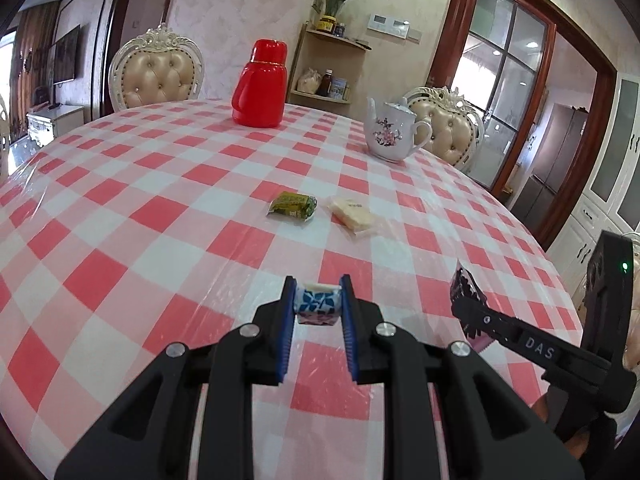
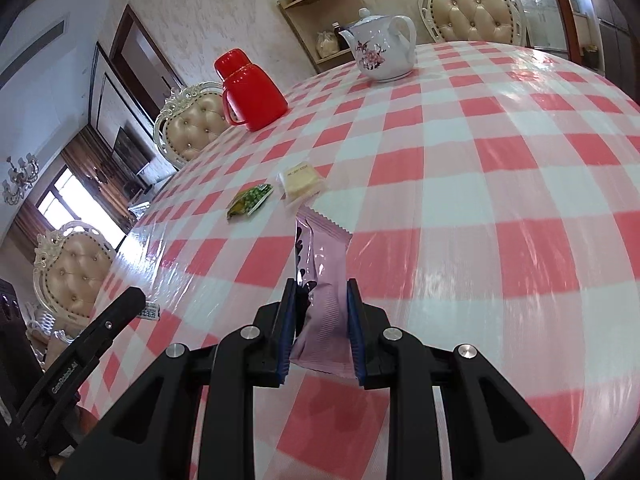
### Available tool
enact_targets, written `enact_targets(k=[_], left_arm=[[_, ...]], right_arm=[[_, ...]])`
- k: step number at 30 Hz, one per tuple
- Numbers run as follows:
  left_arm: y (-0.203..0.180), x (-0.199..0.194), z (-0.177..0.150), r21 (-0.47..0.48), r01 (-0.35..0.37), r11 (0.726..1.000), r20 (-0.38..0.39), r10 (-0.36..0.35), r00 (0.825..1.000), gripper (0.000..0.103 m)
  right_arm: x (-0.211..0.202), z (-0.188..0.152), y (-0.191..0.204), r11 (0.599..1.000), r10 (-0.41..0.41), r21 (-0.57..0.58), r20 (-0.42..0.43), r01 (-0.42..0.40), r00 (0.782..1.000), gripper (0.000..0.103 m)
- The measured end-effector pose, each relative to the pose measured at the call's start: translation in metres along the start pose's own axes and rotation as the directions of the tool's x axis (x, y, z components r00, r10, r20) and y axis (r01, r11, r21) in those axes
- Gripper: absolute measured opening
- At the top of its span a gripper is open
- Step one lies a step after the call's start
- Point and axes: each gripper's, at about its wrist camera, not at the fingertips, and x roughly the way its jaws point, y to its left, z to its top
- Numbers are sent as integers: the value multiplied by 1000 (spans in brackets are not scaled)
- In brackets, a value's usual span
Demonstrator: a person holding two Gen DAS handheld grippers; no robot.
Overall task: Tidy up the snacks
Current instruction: 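Lift both held snacks and carry them over the clear box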
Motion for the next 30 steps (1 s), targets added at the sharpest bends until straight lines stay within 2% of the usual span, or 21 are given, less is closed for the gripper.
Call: enact_targets(k=[5,17,23,30], left_arm=[[-1,-12,-12,-16,8,1000,7,-8,1000,21],[-12,-53,-45,-31,36,999,5,-36,999,21],[-9,-85,-65,-9,-21,1000,-14,21,1000,21],[22,-139,-80,-10,-127,992,-9,127,992,21]], right_arm=[[-14,-18,5,999,40,11,9,-40,999,24],[-39,-61,33,993,117,-9,-29,-117,993,24],[-51,-83,49,987,154,-25,-55,-156,987,24],[-58,-108,81,975,196,-79,-107,-205,975,24]])
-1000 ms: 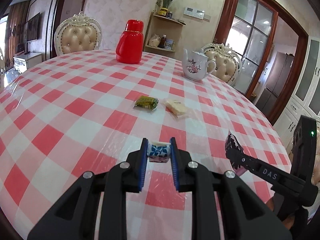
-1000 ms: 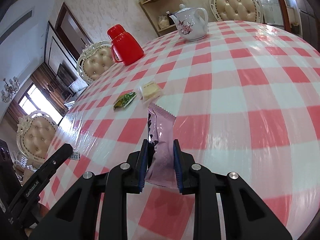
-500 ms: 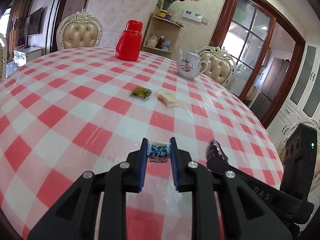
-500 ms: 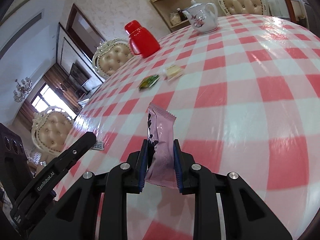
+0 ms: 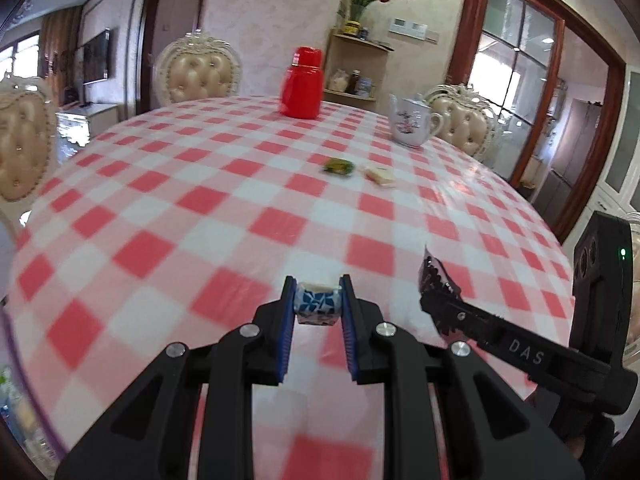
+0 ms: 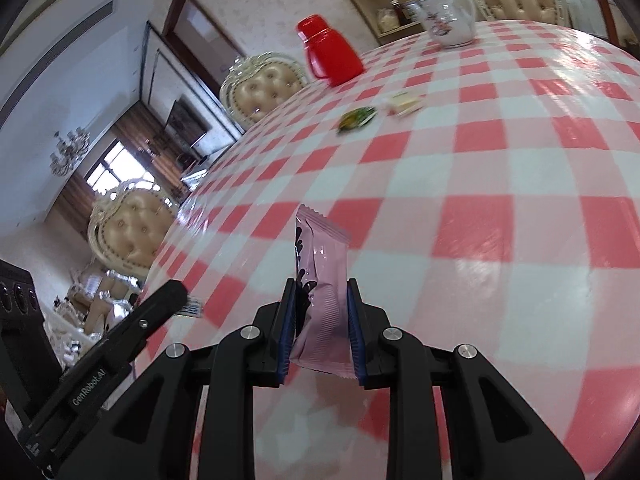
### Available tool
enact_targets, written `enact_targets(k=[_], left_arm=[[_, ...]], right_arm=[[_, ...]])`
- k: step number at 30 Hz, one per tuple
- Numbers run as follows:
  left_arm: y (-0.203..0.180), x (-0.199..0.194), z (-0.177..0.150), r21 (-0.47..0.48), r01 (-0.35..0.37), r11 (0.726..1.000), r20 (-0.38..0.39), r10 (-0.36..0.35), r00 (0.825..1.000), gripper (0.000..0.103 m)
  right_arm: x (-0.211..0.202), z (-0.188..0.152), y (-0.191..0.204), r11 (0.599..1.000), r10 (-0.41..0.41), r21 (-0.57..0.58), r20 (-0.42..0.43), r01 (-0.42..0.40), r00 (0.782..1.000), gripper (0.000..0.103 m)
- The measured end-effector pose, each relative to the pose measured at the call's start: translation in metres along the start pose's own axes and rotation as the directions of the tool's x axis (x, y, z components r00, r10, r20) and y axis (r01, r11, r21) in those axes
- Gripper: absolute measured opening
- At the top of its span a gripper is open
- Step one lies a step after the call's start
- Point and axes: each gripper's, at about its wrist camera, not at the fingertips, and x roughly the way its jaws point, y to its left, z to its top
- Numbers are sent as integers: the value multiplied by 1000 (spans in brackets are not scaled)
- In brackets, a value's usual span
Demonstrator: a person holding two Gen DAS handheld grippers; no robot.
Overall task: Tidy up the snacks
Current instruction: 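Lift both held snacks and carry them over the clear box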
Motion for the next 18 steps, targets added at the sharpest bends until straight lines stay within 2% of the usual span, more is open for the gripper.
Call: enact_targets(k=[9,18], left_arm=[[60,-51,-15,-72,-74,995,34,76,997,21],[103,-81,-32,-107,-131,986,38,136,990,21]], right_arm=[[-5,-19,65,986,80,-142,-38,-85,996,24],[0,-53,130,941,139,-291,-126,-171,982,24]])
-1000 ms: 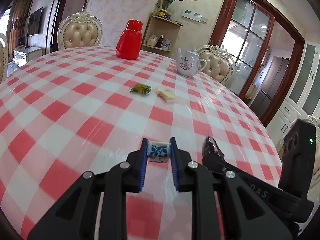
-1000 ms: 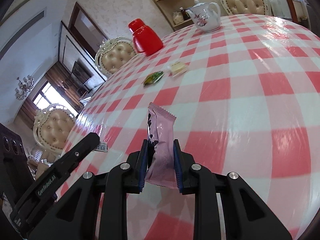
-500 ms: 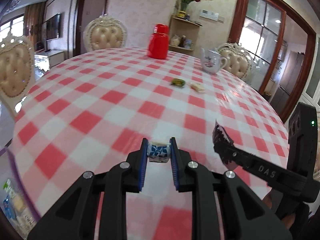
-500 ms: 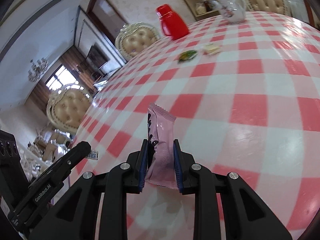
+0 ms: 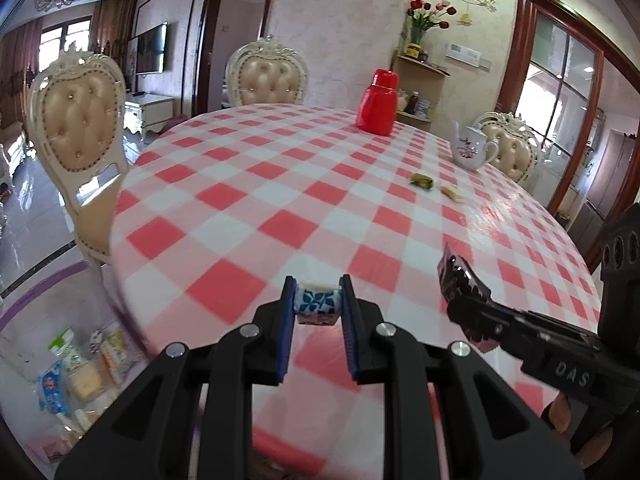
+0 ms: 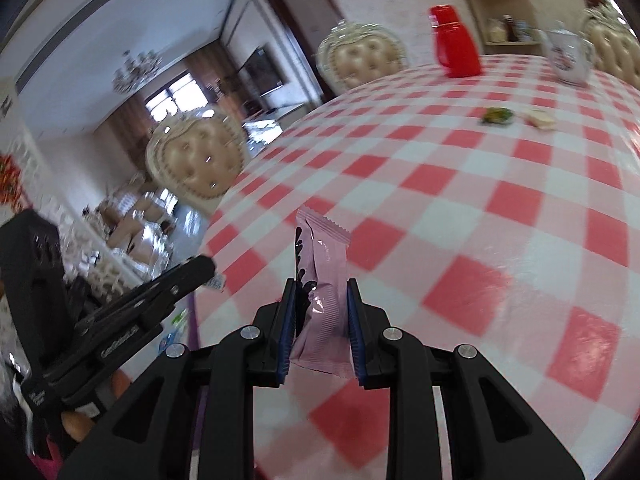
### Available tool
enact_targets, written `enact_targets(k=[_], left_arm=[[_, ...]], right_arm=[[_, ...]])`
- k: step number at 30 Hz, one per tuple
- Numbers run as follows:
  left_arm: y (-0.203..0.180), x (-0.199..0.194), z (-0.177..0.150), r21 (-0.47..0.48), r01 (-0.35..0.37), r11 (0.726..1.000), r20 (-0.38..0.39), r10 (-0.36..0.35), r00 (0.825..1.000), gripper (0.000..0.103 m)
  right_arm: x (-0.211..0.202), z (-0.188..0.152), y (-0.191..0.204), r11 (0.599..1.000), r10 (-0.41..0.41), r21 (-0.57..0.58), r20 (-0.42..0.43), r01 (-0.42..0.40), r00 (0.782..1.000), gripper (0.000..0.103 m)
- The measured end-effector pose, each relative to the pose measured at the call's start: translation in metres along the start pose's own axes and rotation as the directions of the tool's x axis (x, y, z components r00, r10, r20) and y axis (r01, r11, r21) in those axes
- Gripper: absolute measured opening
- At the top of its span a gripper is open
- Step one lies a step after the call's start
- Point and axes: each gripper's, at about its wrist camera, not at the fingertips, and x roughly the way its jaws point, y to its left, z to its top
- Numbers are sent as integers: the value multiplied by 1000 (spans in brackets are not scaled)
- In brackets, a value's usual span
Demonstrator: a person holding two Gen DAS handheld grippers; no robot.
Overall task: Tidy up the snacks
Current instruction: 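Lift both held snacks and carry them over the clear box, then open both grippers to drop the snacks into the clear box, then move both open grippers back over the table toward the last snacks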
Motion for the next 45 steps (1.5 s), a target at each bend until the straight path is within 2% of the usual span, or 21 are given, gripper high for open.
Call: enact_targets(k=[5,10,12,15,20,23,28,32,38,40,41,42,44,45], left_arm=[[35,-22,-5,9,-80,997,5,80,997,21],[82,-51,-1,-29,-161,986,33,162,986,21],[95,-59,0,-40,-163,986,33,164,986,21],[105,-66,-1,-39,-127,991,5,128,992,22],[122,-79,-10,16,-188,982,-23,188,982,22],[137,-83,-12,32,-232,972,-37,233,972,22],[160,-79,-15,47,-328,943,-64,331,941,22],[173,-75,-20,78,-363,928,-106,370,923,23],[188,-80,-20,91,-408,908,-130,417,899,25],[191,-81,-20,88,-424,902,-135,432,892,38],[193,-82,-20,79,-440,894,-138,447,884,57],[196,-83,-19,64,-469,881,-131,474,871,83],[198,-90,-16,33,-526,850,-84,526,846,91],[198,-94,-14,16,-547,837,-69,547,834,94]], right_arm=[[17,-15,54,988,47,-141,-67,-56,997,24],[29,-33,105,952,75,-287,-112,-104,991,24],[34,-38,120,940,80,-318,-133,-120,988,24],[43,-43,133,927,83,-350,-162,-135,983,24],[54,-58,164,888,85,-428,-204,-168,975,24],[58,-68,181,856,77,-487,-214,-174,974,24],[64,-72,195,837,91,-510,-231,-200,969,24],[69,-74,206,824,98,-523,-250,-219,963,24],[75,-86,233,771,133,-573,-284,-279,950,26],[73,-87,237,761,183,-562,-293,-324,938,28],[72,-85,236,759,212,-550,-297,-349,931,33],[69,-81,234,761,247,-530,-295,-373,923,49],[60,-72,224,780,275,-507,-248,-366,929,72],[55,-66,218,791,292,-492,-220,-364,931,74]])
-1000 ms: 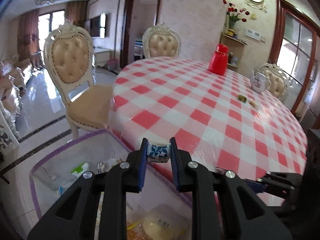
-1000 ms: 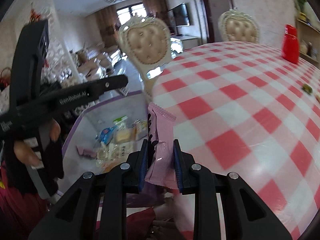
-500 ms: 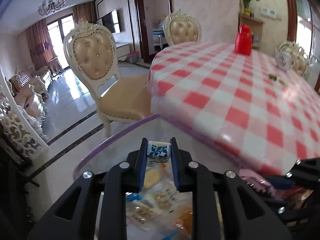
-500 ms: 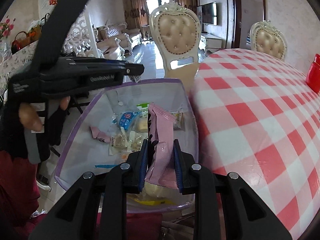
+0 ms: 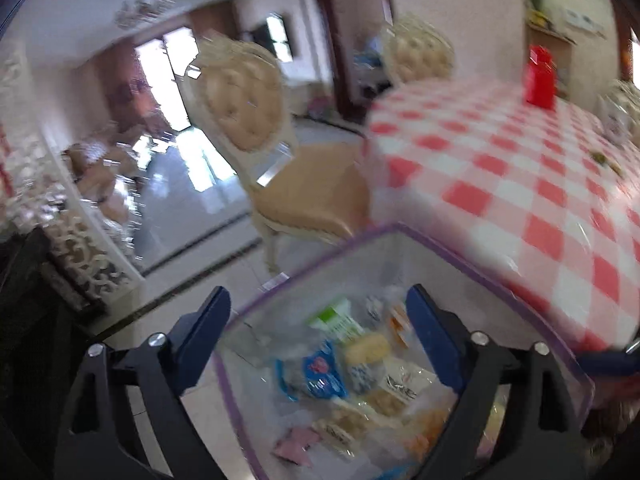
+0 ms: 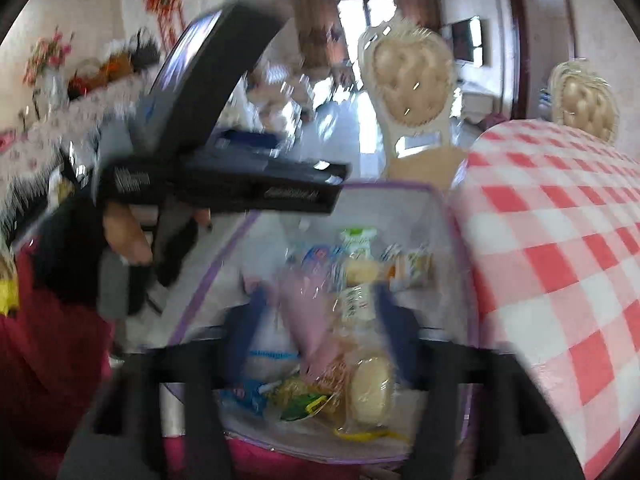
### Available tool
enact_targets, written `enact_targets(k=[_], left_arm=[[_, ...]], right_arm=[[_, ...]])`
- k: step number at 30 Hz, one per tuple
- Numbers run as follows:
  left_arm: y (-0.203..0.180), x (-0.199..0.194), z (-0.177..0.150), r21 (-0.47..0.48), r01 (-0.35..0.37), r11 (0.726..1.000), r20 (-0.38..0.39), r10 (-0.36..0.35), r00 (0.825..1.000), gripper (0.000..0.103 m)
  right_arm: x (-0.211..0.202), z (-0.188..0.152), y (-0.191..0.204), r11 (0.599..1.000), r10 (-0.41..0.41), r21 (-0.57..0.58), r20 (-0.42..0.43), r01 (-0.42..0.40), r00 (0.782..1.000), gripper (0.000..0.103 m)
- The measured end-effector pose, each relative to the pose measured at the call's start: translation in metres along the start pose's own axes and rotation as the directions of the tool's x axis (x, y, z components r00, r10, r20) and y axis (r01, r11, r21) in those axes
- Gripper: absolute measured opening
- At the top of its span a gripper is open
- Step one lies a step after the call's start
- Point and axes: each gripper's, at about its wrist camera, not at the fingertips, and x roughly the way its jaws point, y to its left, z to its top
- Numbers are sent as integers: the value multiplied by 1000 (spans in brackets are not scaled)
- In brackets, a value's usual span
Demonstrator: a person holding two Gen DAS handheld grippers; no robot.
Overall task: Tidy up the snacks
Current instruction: 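Move both open grippers back over the table toward the last snacks, then grasp the green-and-yellow packet with the left gripper while the right gripper grasps the round biscuit packet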
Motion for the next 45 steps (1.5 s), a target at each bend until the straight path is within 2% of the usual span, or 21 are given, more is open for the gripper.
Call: enact_targets(k=[2,4,6,7,8,10,13,14,15,17,19,20,22,25,27,31,34,36,39,41,45], left_arm=[[2,-7,4,-45,-14,999,34,16,999,97],[2,-16,8,-102,19,995,73,-11,997,99],[-4,-22,13,-171,121,978,88,-107,990,99],[-13,-24,18,-202,188,961,87,-174,981,99],[-23,-25,22,-216,234,948,84,-220,972,99],[-52,-27,35,-215,331,919,79,-322,943,100],[-117,-30,62,-155,470,869,96,-460,883,101],[-140,-30,71,-134,507,851,103,-497,862,101],[-172,-26,82,-115,565,817,97,-557,825,101],[-229,-9,95,-116,623,774,19,-625,780,101],[-278,10,104,-122,645,755,-28,-652,758,101],[-306,20,109,-118,645,755,-34,-652,757,101],[-352,40,115,-107,626,773,-50,-633,773,101],[-413,71,123,-93,597,797,-72,-603,794,101],[-443,90,126,-110,588,801,-89,-598,797,101],[-492,122,142,-158,582,798,-133,-601,788,101],[-517,130,160,-155,597,787,-98,-614,783,101],[-529,135,169,-144,635,759,-45,-647,762,101],[-534,144,178,-132,681,720,-29,-690,723,101],[-520,144,181,-187,695,694,15,-705,709,101],[-490,146,186,-318,715,622,118,-723,681,101]], right_arm=[[-21,2,-21,998,-13,54,55,10,998,75],[-44,0,-52,986,-86,150,111,69,990,78],[-67,-5,-85,952,-184,275,159,136,970,87],[-84,-12,-108,913,-259,368,185,177,948,87],[-93,-16,-121,894,-290,404,193,194,937,87],[-115,-26,-149,849,-365,469,188,243,912,87],[-143,-42,-184,778,-476,524,135,345,869,87],[-154,-50,-197,744,-513,553,113,376,851,87],[-164,-60,-211,708,-541,589,100,389,835,87],[-181,-79,-237,647,-573,652,74,395,816,87],[-201,-99,-269,579,-600,712,43,397,799,87],[-210,-106,-280,555,-617,727,32,405,787,87],[-230,-118,-310,505,-658,746,7,434,753,87],[-250,-130,-351,449,-683,763,-42,465,729,87],[-258,-134,-384,409,-691,778,-78,477,719,87],[-255,-125,-431,383,-701,752,-140,536,699,87],[-245,-118,-470,375,-695,739,-175,560,697,87],[-237,-113,-495,377,-683,732,-195,568,704,87],[-224,-102,-525,393,-667,713,-214,581,714,87],[-207,-87,-547,424,-656,673,-232,605,718,87],[-171,-59,-579,483,-640,571,-287,664,713,85]])
